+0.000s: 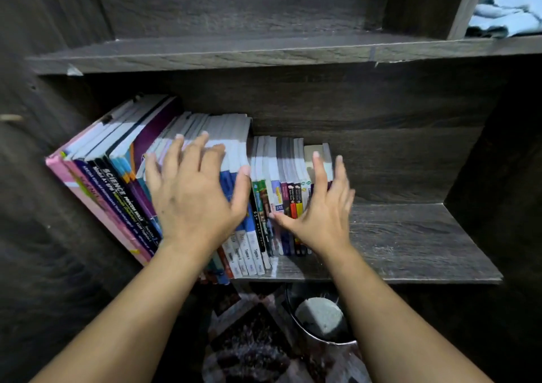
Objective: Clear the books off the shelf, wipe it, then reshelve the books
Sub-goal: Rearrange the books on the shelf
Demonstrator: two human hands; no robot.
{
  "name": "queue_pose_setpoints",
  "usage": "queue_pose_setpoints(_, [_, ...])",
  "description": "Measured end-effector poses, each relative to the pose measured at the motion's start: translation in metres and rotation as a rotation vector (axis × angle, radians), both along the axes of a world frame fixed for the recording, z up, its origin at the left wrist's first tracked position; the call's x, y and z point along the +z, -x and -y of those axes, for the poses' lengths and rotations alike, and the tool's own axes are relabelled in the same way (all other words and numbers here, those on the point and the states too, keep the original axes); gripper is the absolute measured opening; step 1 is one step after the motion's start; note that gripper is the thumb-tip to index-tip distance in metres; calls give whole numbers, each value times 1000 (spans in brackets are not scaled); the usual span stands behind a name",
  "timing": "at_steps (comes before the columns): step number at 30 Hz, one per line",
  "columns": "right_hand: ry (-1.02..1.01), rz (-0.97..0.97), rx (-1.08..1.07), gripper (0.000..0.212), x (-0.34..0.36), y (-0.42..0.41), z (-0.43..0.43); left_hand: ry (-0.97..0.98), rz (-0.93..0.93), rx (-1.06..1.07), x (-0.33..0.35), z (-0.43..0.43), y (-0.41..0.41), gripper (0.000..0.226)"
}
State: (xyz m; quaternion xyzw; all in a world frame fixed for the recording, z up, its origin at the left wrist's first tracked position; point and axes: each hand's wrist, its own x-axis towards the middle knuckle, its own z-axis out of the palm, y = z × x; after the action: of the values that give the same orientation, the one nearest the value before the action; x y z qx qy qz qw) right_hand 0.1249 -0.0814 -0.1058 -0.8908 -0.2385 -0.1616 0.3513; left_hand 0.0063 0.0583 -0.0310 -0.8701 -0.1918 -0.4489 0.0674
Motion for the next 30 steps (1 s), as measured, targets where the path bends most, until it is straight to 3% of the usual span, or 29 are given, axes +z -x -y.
queue_pose_setpoints(3, [161, 269, -6, 116, 7, 3, -8, -140, 142, -61, -11, -25, 2, 40])
queue_pose_setpoints(6, [220, 385, 39, 93, 7, 3, -16, -325, 224, -112, -17, -41, -6, 42])
queue_pose_setpoints(15, [292, 348, 91, 84, 9, 3, -13, -315, 249, -102, -22, -46, -8, 41])
queue_pose_setpoints(20, [259, 306, 183, 63, 29, 7, 21, -224, 201, -155, -24, -14, -3, 42])
queue_pose_setpoints(25, [247, 228, 110, 48, 13, 9, 120, -180, 11, -498, -40, 68, -26, 43])
queue_pose_setpoints(30, [435, 4, -4, 35, -59, 29, 229, -139, -409, -698, -102, 128, -68, 50])
